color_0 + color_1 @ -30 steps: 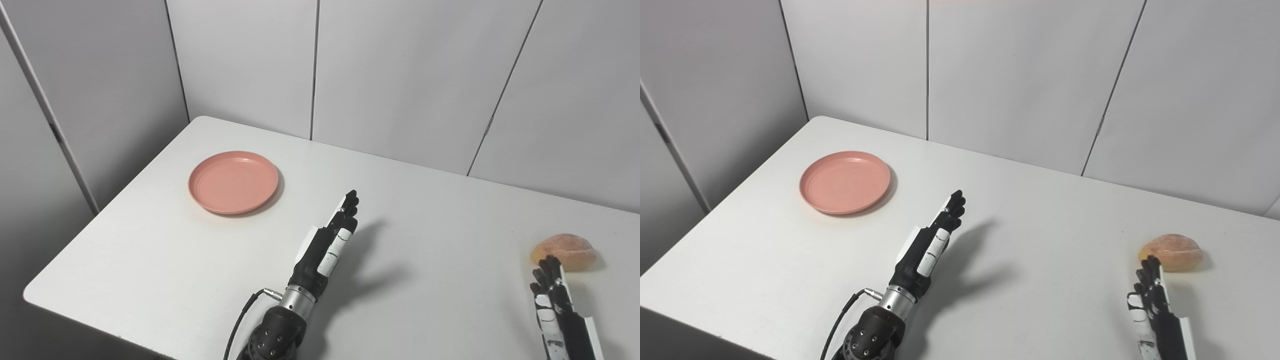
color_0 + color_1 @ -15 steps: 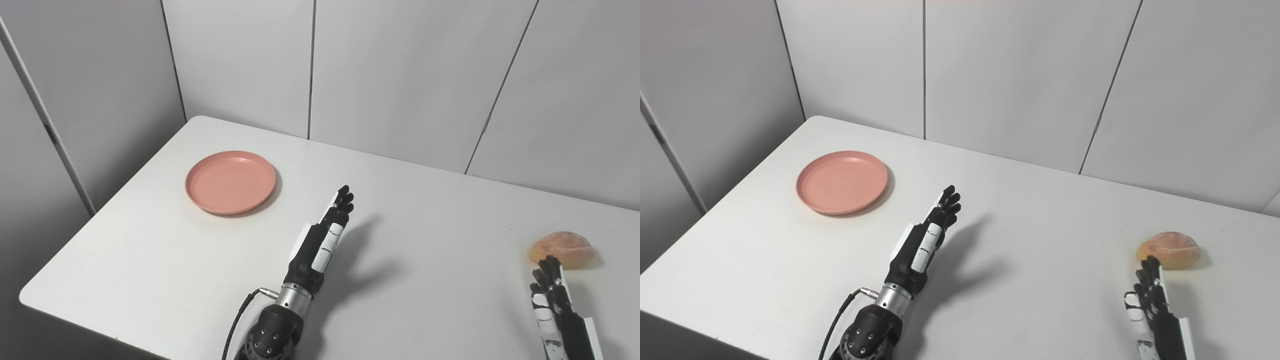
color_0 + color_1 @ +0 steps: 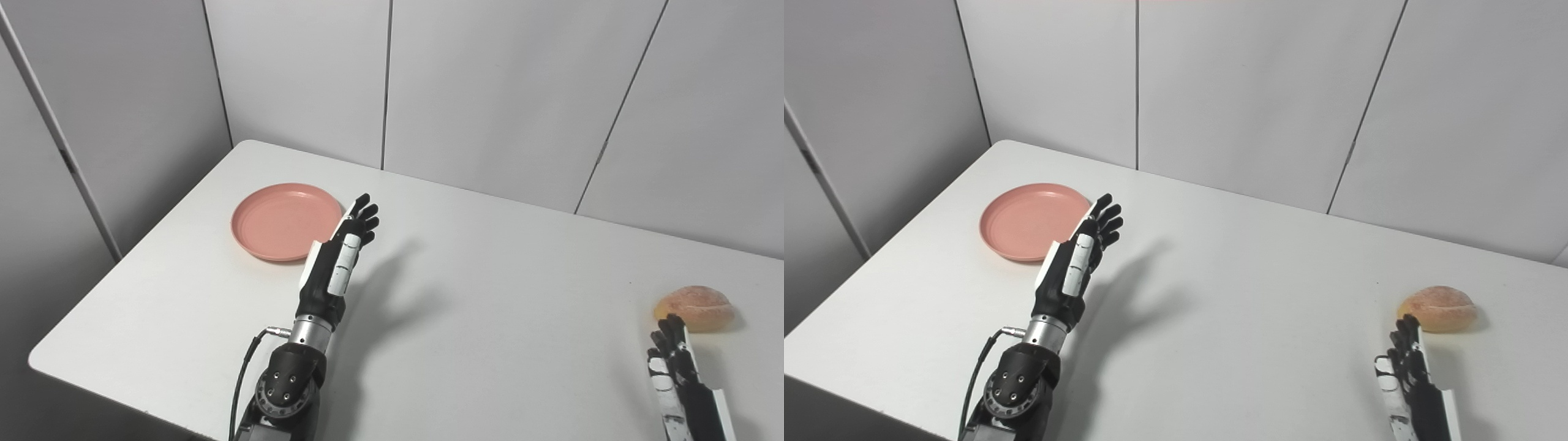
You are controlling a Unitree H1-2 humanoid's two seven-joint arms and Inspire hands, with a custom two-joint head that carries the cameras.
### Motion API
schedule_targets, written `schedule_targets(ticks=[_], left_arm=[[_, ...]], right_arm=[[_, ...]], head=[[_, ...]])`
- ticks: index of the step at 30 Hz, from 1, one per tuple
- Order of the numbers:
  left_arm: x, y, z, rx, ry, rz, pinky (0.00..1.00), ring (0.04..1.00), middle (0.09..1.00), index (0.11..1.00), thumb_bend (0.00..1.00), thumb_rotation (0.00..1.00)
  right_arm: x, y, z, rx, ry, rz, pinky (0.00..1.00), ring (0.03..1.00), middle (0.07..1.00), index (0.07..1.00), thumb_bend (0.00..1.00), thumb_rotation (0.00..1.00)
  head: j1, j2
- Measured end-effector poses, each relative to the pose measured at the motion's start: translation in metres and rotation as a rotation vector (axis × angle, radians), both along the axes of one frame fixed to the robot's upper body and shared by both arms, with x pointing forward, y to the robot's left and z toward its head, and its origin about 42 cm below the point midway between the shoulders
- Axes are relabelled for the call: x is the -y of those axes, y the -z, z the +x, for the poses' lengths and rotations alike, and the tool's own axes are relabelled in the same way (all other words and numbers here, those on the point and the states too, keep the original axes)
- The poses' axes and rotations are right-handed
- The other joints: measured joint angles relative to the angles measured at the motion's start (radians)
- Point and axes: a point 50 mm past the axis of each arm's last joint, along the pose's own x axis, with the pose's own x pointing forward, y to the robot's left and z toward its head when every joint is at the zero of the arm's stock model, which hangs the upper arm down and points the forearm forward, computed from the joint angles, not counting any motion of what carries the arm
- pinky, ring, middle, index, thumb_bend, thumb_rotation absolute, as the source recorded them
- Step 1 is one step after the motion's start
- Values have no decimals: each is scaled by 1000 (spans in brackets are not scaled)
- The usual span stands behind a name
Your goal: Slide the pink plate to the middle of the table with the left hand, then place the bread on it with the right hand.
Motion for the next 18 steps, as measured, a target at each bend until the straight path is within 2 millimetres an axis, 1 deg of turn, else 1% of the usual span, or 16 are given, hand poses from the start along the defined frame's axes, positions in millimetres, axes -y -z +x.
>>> schedule_targets(ticks=[2,5,10,13,16,18], left_arm=[[-10,-8,6,21,-20,15,891,892,895,863,795,1000],[-27,-18,19,34,-45,40,905,894,898,860,794,1000],[-59,-19,33,22,-94,60,920,906,907,872,769,1000],[-73,-22,38,19,-125,68,925,906,905,868,773,1000],[-85,-29,46,24,-162,38,909,906,912,873,784,1000],[-92,-34,52,30,-180,34,903,906,910,876,765,1000]], right_arm=[[-2,0,0,1,2,-1,1000,1000,1000,1000,387,818],[-3,0,1,1,3,-11,1000,1000,1000,1000,386,812],[-4,0,1,1,0,-12,1000,1000,1000,1000,384,809],[-5,0,1,1,0,-10,1000,1000,1000,1000,368,798],[-6,0,1,1,-1,-2,1000,1000,1000,1000,351,809],[-6,0,1,2,-3,1,1000,1000,1000,1000,344,813]], head=[[-3,-3],[0,-8],[17,-17],[21,-20],[26,-26],[31,-29]])
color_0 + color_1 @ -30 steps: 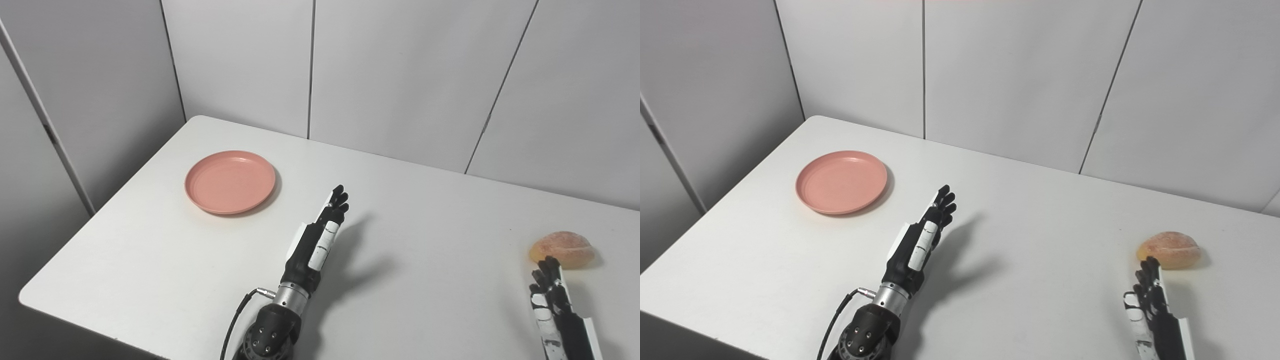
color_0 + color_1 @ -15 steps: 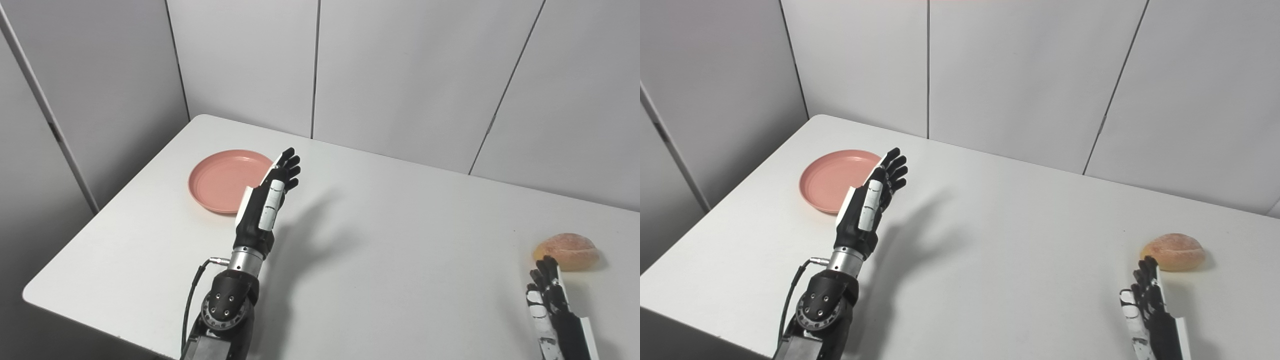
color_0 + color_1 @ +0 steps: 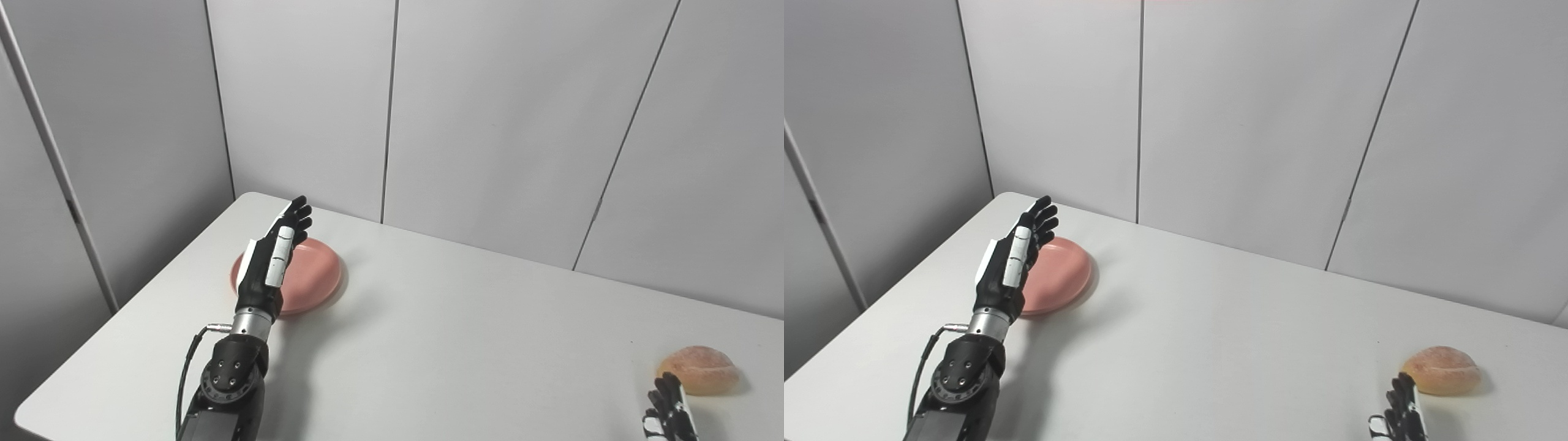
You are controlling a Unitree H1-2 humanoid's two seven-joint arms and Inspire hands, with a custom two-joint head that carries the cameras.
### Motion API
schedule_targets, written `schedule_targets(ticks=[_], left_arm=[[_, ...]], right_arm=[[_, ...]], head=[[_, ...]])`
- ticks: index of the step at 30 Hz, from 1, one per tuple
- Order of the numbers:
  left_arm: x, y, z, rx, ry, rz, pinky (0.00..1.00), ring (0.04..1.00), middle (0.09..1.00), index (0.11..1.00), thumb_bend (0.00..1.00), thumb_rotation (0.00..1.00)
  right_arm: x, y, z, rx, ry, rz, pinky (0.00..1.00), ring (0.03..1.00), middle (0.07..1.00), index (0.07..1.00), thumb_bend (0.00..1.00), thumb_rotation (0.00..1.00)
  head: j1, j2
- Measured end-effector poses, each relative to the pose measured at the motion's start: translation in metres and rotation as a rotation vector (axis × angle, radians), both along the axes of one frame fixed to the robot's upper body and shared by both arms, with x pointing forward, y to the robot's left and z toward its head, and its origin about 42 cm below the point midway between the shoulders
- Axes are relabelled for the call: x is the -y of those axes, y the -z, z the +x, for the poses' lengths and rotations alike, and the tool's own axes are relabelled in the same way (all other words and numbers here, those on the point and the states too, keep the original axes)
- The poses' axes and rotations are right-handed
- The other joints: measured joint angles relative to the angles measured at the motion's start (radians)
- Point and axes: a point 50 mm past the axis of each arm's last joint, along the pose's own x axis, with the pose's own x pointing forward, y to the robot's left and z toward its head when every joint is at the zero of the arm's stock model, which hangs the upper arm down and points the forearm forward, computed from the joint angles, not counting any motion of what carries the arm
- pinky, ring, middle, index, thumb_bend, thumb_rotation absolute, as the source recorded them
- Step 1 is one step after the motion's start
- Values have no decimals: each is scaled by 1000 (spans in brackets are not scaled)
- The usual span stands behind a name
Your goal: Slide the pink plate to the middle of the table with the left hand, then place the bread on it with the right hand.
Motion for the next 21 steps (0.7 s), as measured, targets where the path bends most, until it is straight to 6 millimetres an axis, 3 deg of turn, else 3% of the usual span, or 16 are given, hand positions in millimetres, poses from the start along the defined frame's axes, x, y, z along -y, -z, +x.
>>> schedule_targets(ticks=[5,14,21], left_arm=[[-9,-16,14,23,-19,5,885,890,896,860,746,1000],[-43,-3,26,-64,-115,8,841,879,891,867,772,1000],[-75,-6,30,-80,-183,40,832,868,879,860,745,1000]], right_arm=[[-1,0,0,1,-4,6,1000,1000,1000,1000,347,814],[-1,-1,1,2,-10,26,1000,1000,1000,1000,357,803],[-1,-1,1,2,-14,32,1000,1000,1000,1000,354,815]], head=[[9,-2],[17,-2],[18,2]])
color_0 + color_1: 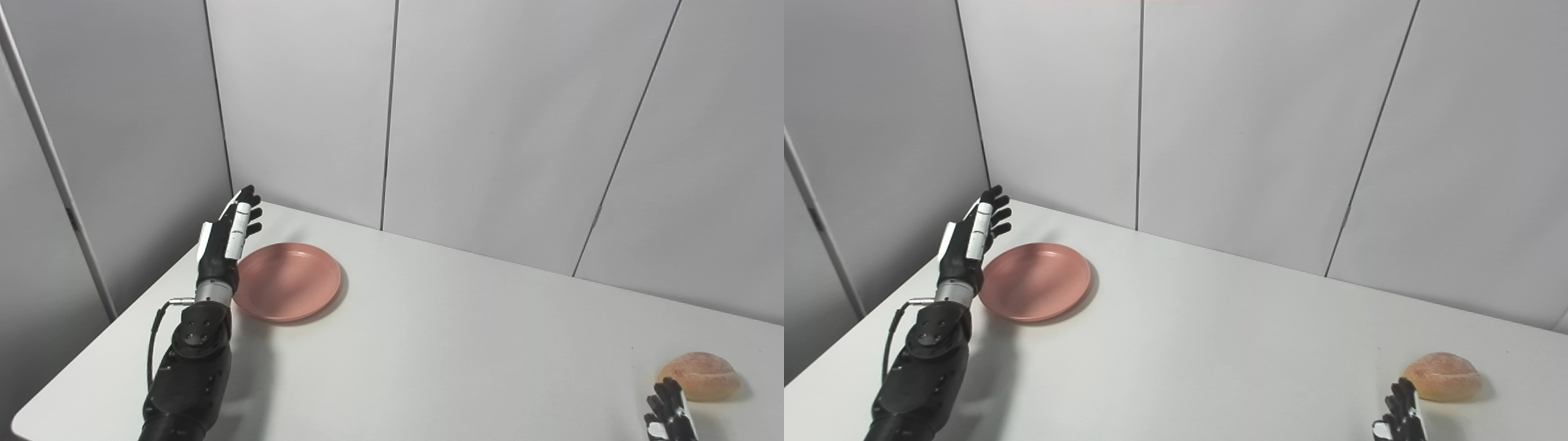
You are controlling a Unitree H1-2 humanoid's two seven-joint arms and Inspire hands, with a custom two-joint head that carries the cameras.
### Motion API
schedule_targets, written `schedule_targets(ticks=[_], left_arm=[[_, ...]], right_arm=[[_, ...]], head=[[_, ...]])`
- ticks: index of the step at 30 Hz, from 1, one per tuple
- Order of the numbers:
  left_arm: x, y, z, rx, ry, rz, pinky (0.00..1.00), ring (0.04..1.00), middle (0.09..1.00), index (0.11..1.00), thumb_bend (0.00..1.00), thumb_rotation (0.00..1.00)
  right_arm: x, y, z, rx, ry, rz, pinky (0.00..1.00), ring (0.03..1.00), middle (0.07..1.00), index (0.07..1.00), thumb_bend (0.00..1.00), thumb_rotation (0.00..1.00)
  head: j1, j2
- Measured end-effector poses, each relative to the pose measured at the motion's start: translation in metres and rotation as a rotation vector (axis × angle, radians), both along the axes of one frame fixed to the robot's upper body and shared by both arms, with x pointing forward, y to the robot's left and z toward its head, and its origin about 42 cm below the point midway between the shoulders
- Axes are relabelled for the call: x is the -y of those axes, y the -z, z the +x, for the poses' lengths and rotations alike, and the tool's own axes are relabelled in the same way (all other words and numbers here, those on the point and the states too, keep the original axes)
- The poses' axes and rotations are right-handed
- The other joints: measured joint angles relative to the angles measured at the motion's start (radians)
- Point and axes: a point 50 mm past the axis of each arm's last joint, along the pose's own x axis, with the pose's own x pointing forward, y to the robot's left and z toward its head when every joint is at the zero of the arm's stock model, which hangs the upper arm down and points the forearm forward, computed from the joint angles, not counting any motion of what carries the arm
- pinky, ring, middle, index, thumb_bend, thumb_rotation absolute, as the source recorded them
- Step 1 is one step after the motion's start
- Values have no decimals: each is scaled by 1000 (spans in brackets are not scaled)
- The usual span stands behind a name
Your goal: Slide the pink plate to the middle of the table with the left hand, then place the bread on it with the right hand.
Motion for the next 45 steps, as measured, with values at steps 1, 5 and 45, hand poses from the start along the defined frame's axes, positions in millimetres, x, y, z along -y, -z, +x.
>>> schedule_targets(ticks=[1,5,45], left_arm=[[-2,0,-1,5,-11,2,832,867,876,859,741,1000],[-5,4,-1,-1,-29,17,854,879,884,871,729,1000],[-22,66,-2,-140,-85,-18,978,946,926,902,749,1000]], right_arm=[[0,0,0,0,0,1,1000,1000,1000,1000,358,816],[1,0,0,0,1,1,1000,1000,1000,1000,373,820],[4,-2,-10,7,-1,23,1000,1000,1000,1000,378,823]], head=[[3,2],[8,2],[22,29]])
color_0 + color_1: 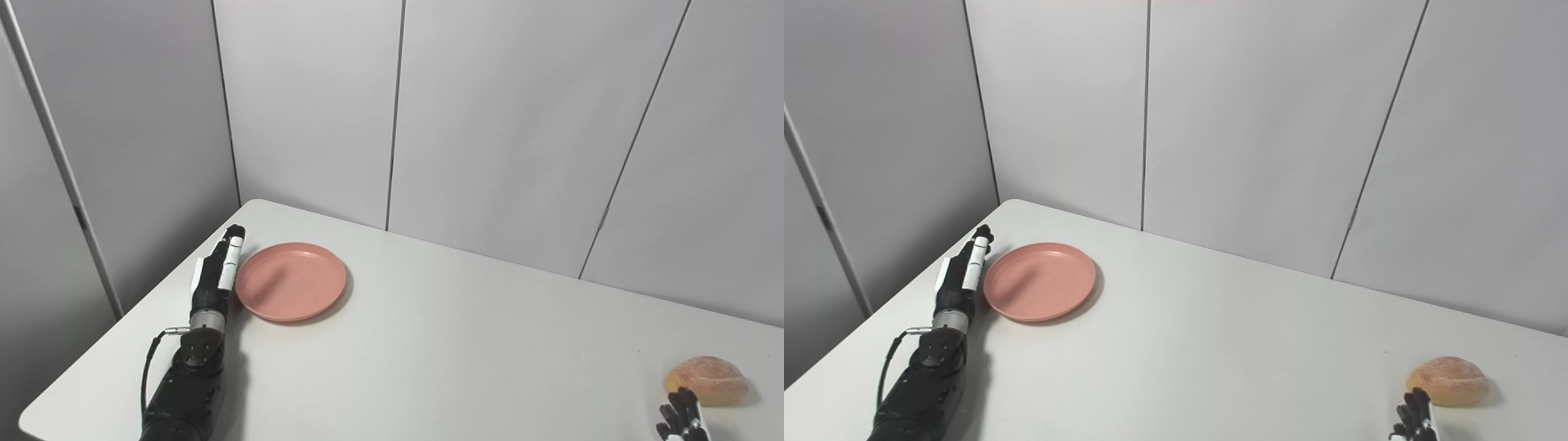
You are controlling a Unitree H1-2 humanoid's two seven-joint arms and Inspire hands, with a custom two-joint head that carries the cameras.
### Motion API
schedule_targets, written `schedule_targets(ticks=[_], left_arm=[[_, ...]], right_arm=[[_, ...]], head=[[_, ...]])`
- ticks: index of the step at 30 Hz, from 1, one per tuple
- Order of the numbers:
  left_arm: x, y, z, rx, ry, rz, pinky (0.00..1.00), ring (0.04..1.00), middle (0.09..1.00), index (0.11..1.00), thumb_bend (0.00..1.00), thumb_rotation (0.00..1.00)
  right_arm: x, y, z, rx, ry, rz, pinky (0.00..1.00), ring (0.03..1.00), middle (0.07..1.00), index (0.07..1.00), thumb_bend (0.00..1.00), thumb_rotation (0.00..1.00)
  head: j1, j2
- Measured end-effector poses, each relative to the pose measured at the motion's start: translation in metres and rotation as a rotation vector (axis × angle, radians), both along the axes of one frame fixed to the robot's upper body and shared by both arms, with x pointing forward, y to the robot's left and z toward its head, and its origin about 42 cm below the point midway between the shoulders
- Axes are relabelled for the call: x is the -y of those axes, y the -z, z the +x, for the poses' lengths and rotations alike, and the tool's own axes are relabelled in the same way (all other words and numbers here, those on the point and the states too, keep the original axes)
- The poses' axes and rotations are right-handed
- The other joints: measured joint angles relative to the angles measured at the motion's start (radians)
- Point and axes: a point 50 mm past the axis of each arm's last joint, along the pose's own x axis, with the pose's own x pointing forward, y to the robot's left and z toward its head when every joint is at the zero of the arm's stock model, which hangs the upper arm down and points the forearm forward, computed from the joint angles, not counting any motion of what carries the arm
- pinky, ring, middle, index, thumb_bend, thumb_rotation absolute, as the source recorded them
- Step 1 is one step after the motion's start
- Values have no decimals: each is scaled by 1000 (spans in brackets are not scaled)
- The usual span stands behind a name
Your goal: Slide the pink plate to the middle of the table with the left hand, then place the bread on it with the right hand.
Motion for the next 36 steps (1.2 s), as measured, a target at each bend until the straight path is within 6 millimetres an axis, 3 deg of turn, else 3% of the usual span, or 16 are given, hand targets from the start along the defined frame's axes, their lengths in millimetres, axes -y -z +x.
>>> schedule_targets(ticks=[4,15,36], left_arm=[[0,4,2,19,11,-18,960,936,924,893,717,1000],[4,4,10,32,48,-58,1000,961,942,915,758,1000],[52,5,20,73,181,-106,923,927,930,909,766,1000]], right_arm=[[0,0,0,0,0,0,1000,1000,1000,1000,380,826],[0,-1,-3,-3,5,-7,1000,1000,1000,1000,408,812],[-2,-9,-6,-10,8,-25,1000,1000,1000,1000,400,815]], head=[[-5,2],[-6,12],[-14,29]])
